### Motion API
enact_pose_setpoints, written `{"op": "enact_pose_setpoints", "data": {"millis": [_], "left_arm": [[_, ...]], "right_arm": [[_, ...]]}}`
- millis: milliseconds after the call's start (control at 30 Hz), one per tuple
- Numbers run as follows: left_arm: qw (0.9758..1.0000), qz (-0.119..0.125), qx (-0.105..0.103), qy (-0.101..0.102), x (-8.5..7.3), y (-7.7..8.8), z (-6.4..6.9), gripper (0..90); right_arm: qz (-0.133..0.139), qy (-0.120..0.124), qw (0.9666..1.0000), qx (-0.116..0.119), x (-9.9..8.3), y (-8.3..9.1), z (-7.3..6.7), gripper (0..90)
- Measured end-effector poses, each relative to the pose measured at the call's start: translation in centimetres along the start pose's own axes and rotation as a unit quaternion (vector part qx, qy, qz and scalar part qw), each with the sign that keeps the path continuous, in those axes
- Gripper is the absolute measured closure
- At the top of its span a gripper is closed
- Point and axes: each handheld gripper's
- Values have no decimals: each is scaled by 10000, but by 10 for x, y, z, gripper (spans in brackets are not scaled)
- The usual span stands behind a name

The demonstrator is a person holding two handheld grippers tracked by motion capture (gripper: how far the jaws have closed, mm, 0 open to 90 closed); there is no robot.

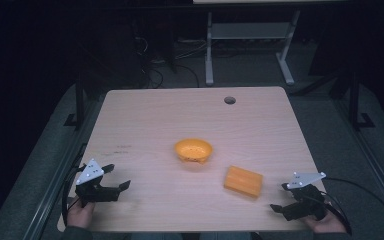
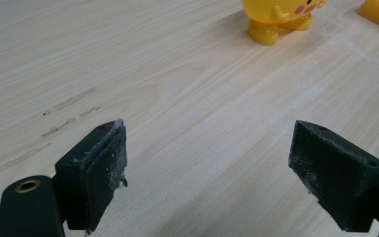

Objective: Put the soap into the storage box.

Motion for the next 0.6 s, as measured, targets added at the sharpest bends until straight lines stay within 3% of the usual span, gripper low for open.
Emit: {"op": "enact_pose_setpoints", "data": {"millis": [600], "left_arm": [[10000, 58, 10, 15, 0, 3, 2, 143]], "right_arm": [[-310, 217, 9993, 42, 22, -1, -8, 143]]}}
Point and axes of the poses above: each handheld gripper's, and its own axes: y roughly backward along the jaws, x roughly out of its top, z roughly to its right, and after that the axes turned 15 degrees about -y, right-handed
